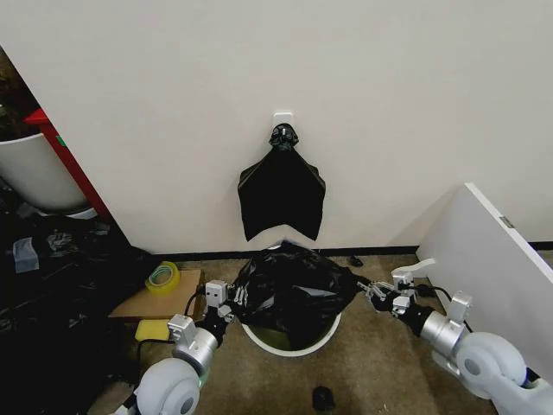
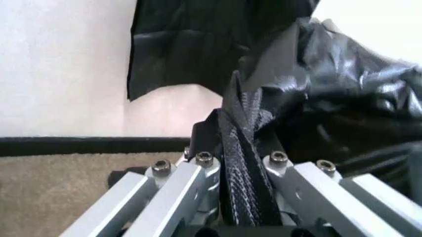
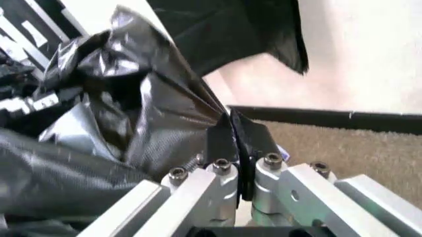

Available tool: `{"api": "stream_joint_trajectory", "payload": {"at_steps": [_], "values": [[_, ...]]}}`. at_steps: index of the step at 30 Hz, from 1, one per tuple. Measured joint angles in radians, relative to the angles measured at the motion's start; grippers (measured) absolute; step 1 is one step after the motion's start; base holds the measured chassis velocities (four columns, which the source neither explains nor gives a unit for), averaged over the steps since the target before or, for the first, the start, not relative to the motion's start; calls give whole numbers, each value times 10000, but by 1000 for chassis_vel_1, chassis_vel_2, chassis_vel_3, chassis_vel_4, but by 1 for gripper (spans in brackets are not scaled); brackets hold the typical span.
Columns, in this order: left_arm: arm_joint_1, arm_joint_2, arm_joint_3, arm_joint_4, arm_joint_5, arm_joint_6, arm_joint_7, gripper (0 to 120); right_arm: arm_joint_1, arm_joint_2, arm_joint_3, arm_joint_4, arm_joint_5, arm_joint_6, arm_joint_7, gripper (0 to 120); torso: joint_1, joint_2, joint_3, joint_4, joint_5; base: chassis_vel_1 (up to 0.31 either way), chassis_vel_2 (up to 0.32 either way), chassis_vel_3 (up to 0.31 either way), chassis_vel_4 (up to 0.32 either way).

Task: Place the garbage bag over the trash bin.

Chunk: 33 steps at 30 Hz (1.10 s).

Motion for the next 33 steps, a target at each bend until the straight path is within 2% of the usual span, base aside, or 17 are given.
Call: {"api": "stream_joint_trajectory", "payload": {"at_steps": [4, 15, 17, 18, 20, 23, 25, 26, 29, 30, 33], "values": [[-79, -123, 32, -12, -456, -122, -82, 5, -65, -52, -78, -239, -77, -73, -402, 0, 0, 0, 0, -1, -1, 0, 0, 0, 0], [-54, -146, 53, -134, -835, -16, -267, 5, -110, 18, -227, -431, -102, 6, -796, 0, 0, 0, 0, 1, 0, 0, 0, 0, 0], [-81, -178, 61, -126, -855, 81, -443, 5, -201, 58, -222, -428, -157, 184, -805, 11, 0, 0, 0, 0, 0, 0, 0, 0, 0], [-81, -178, 61, -126, -855, 81, -443, 5, -201, 58, -222, -428, -157, 184, -805, 11, 0, 0, 0, 0, 0, 0, 0, 0, 0], [-127, -145, 40, -84, -855, 210, -602, 5, -384, 90, -54, -384, -151, 361, -804, 20, -1, 0, 0, 0, 0, 0, 0, 0, 0], [-166, -114, 11, -58, -855, 265, -703, 5, -519, 101, 151, -324, -138, 407, -804, 27, 0, 0, 0, 0, 1, 0, 0, 0, 0], [-235, -93, -33, -11, -881, 328, -871, 5, -912, 114, 744, -162, -73, 469, -792, 39, 0, 0, 0, -1, -1, 0, 0, 0, 0], [-235, -93, -33, -11, -881, 328, -871, 5, -912, 114, 744, -162, -73, 469, -792, 39, 0, 0, 0, -1, -1, 0, 0, 0, 0], [-233, -93, -90, -4, -862, 363, -971, 5, -1269, 141, 1486, 92, 129, 508, -571, 52, 0, 0, 0, -2, 0, 0, 0, 0, 0], [-233, -93, -90, -4, -862, 363, -971, 5, -1269, 141, 1486, 92, 129, 508, -571, 52, 0, 0, 0, -2, 0, 0, 0, 0, 0], [-224, -64, -43, 3, -444, 290, -843, 5, -1554, 248, 1898, 1339, 234, 251, 476, 67, 0, 0, 0, 0, -1, 0, 0, 0, 0]]}}
